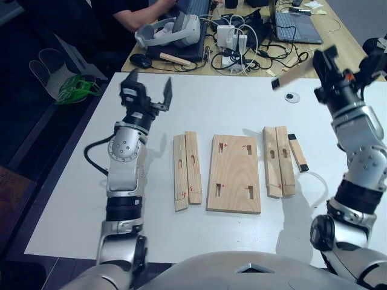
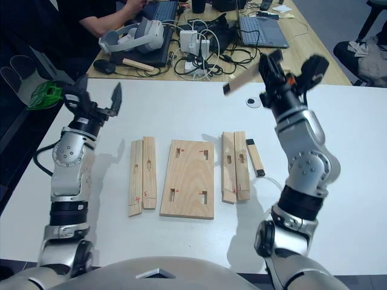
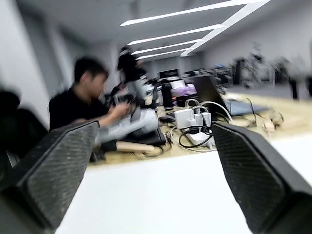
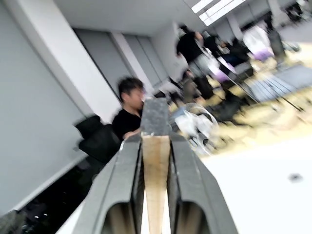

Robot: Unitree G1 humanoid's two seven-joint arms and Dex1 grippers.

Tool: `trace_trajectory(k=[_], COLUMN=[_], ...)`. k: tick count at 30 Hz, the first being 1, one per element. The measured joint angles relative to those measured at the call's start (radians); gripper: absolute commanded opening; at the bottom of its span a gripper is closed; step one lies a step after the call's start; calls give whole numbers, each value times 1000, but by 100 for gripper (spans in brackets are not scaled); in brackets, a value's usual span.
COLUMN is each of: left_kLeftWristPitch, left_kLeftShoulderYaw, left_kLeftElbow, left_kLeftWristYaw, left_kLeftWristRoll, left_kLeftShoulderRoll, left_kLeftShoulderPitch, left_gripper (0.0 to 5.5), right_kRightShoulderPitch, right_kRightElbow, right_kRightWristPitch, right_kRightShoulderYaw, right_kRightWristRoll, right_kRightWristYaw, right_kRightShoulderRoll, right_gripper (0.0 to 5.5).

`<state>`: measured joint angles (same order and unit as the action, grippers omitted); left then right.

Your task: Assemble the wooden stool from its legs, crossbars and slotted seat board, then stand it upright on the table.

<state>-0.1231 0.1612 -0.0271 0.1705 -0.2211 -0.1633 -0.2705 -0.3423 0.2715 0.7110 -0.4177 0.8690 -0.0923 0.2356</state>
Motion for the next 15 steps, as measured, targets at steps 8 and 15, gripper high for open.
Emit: trace_trajectory(k=[8, 15], left_kLeftWristPitch=[-108, -86], left_kLeftShoulderYaw=[-3, -17], left_kLeftElbow=[-90, -94], left_kLeftWristYaw=[-108, -116], left_kLeftWristRoll=[-165, -181], left_kLeftShoulderRoll=[224, 223], left_kLeftShoulderPitch=[112, 144], left_gripper=[434, 434], right_kRightShoulderPitch=[234, 368], right_kRightElbow=[73, -17], right_kRightWristPitch=[168, 161], right_kRightShoulderYaw=[-163, -238], right_kRightWristRoll=[375, 516], right_kRightWristYaw=[64, 64], right_kRightShoulderRoll=[31, 81], right_gripper=[40, 40])
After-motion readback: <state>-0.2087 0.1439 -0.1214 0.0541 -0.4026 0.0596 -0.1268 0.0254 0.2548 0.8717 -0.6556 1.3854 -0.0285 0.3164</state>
